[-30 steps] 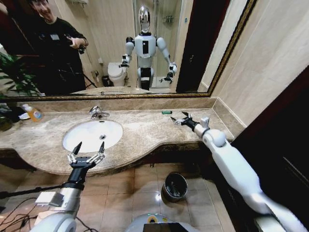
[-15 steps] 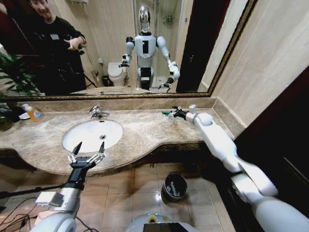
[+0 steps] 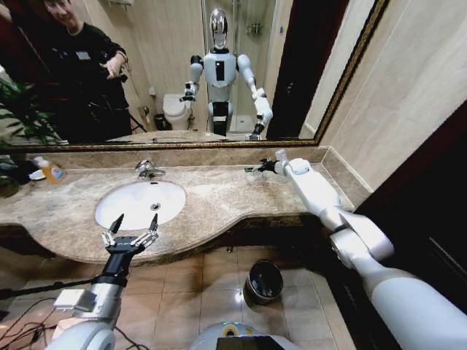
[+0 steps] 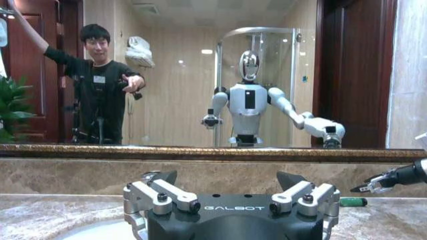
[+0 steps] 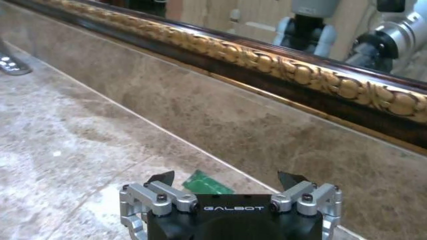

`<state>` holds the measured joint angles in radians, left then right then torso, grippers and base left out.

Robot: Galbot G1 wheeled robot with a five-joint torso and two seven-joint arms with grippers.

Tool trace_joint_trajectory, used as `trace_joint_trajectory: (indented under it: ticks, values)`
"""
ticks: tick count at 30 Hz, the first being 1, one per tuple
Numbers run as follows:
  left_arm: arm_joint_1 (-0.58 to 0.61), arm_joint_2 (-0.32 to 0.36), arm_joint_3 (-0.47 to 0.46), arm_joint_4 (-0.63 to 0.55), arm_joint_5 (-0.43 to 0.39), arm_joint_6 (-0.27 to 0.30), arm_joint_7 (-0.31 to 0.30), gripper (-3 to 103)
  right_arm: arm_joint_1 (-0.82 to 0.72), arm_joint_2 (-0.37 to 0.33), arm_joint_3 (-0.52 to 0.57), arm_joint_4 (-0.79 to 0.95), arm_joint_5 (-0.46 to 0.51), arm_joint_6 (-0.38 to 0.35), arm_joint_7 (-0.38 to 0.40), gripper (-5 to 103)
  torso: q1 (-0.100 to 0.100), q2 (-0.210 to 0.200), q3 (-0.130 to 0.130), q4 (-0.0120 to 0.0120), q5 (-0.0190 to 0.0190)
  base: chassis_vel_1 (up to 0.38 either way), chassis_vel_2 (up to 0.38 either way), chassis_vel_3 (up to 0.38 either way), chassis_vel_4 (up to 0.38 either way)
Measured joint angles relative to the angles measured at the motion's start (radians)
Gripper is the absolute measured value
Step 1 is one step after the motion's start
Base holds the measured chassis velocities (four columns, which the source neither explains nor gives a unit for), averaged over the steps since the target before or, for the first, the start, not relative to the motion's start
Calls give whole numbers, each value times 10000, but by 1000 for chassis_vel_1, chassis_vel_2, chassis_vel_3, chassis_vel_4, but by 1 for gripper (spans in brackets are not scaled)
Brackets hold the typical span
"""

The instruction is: Pick up the trash from the sink and place it in the trash bin.

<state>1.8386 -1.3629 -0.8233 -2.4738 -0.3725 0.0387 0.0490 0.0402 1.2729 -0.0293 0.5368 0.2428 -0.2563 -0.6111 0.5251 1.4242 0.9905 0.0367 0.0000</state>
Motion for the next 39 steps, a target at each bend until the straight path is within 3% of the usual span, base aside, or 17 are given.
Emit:
trace_joint_trajectory:
  ticks: [15, 26, 39]
  values:
    - [0, 0, 0, 0, 0, 0, 0, 100, 595, 925, 734, -1601, -1429, 389, -718, 100, 0, 0, 0, 2, 0, 0, 0, 0, 0]
    - [0, 0, 0, 0, 0, 0, 0, 100, 322, 470, 1177, -1598, -1373, 331, -746, 101, 0, 0, 0, 0, 2, 0, 0, 0, 0]
    - [0, 0, 0, 0, 0, 0, 0, 100, 261, 577, 1321, -1700, -1461, 754, -740, 98, -1, 1, 0, -1, 0, 0, 0, 0, 0]
